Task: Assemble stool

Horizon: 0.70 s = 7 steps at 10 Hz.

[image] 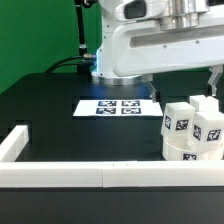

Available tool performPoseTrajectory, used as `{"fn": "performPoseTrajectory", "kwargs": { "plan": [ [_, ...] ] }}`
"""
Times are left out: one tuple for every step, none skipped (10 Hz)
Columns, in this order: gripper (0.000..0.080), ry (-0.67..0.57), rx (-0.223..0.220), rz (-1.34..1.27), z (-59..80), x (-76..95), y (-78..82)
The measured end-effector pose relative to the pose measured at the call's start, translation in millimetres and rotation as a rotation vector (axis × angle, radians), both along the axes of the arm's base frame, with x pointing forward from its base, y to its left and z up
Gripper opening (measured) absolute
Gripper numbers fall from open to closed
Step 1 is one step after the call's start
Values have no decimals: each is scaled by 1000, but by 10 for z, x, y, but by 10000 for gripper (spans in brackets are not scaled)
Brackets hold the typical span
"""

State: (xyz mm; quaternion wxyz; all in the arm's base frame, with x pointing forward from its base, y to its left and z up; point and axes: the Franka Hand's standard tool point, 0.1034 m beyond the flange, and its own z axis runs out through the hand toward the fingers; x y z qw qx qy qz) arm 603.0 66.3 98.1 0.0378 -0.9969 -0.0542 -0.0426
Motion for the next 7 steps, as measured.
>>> {"fn": "performPoseTrajectory", "kwargs": {
  "plan": [
    [649, -2, -11, 57, -30, -18, -1],
    [649, -4, -11, 59, -19, -8, -22],
    [649, -4, -11, 55, -21, -9, -22],
    [649, 13, -7, 38, -32, -28, -26],
    [649, 55, 1, -1, -65, -56, -45],
    [649, 59, -5, -4, -148, -56, -75],
    [649, 63, -10, -7, -211, -62, -102]
  ]
}}
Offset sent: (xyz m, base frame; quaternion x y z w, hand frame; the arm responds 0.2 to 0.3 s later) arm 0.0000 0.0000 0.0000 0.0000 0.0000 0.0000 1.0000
